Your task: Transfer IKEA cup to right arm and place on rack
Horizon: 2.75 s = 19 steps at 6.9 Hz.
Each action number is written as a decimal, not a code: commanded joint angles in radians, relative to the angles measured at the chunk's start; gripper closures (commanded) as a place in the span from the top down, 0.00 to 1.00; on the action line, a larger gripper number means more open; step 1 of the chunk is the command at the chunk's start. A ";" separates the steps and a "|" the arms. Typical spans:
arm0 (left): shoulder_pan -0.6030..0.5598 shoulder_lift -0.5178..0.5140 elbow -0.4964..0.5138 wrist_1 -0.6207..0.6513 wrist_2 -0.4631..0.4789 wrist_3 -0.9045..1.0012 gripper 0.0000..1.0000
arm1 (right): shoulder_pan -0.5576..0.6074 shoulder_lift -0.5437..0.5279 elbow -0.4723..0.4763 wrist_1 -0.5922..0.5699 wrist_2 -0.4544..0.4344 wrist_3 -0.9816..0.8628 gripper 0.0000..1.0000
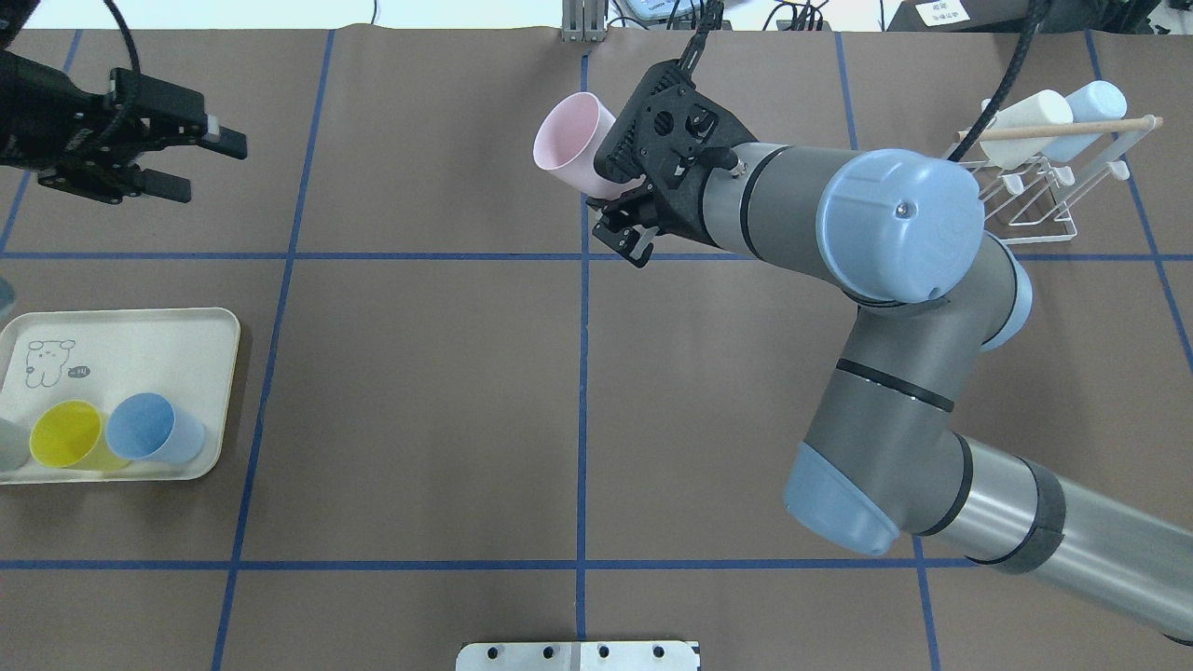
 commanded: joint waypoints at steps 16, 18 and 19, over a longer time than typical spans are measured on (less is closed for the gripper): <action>-0.238 0.292 0.121 0.081 -0.006 0.886 1.00 | 0.415 -0.054 -0.277 -0.595 -0.268 -1.321 0.39; -0.236 0.292 0.120 0.081 -0.006 0.884 1.00 | 0.401 -0.063 -0.333 -0.535 -0.274 -1.320 0.40; -0.236 0.292 0.120 0.081 -0.006 0.884 1.00 | 0.400 -0.063 -0.355 -0.516 -0.274 -1.320 0.40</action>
